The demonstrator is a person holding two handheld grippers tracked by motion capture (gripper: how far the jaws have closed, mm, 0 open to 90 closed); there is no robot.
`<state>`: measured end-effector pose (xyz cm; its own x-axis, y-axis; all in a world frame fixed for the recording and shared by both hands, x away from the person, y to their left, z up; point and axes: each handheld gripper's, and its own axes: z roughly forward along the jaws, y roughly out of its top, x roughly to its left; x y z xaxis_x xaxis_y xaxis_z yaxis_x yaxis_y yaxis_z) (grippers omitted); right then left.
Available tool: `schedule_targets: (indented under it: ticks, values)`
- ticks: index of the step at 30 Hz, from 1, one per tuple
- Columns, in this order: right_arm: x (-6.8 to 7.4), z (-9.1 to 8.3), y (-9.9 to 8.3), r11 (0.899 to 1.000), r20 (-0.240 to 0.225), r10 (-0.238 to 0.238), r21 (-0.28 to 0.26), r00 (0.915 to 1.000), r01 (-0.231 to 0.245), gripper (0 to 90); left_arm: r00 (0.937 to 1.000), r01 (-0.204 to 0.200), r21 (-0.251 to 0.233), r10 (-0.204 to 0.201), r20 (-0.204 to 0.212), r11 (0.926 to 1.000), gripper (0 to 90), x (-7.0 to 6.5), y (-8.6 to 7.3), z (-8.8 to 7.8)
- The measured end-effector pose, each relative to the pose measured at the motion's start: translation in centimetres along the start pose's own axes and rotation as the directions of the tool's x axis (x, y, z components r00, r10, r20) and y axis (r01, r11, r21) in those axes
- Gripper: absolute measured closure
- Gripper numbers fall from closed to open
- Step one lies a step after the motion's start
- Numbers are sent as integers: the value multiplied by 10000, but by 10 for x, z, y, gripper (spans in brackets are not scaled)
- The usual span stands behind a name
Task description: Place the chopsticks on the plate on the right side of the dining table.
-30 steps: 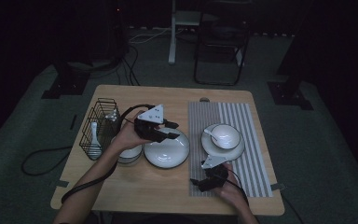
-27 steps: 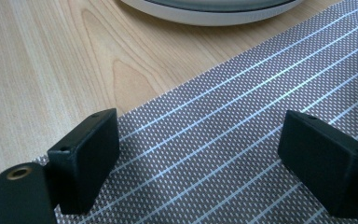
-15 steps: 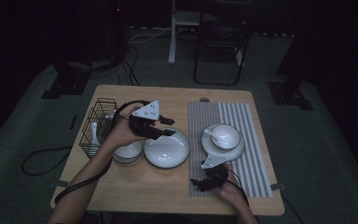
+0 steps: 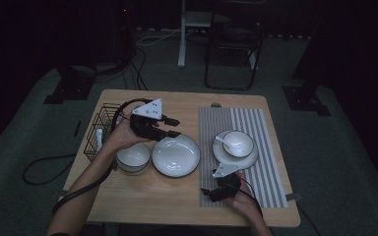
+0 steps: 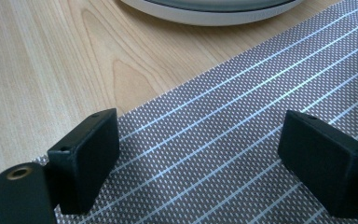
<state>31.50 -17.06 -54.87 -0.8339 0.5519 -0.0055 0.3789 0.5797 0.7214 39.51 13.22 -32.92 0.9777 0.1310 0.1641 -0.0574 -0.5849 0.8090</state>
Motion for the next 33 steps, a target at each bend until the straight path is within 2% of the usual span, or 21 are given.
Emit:
schedule_targets:
  ticks: [6,11,20,28,33]
  values:
    - [0,0,0,10000,2,2,-2,10000,-2,125,10000,53,-52,-53,-33,10000,592,4,2,-11]
    - [0,0,0,10000,3,3,-1,10000,-3,125,9998,206,125,-207,48,9997,585,13,3,-19]
    - [0,0,0,10000,3,-2,-3,10000,2,125,9978,542,140,-536,-381,9984,583,30,-1,-34]
    - [0,0,0,10000,3,6,2,10000,-6,125,9927,882,-130,-890,-809,9960,582,39,-4,-54]
    - [0,0,0,10000,1,-2,-1,10000,2,125,9895,1031,107,-1015,-1034,9946,582,43,-9,-59]
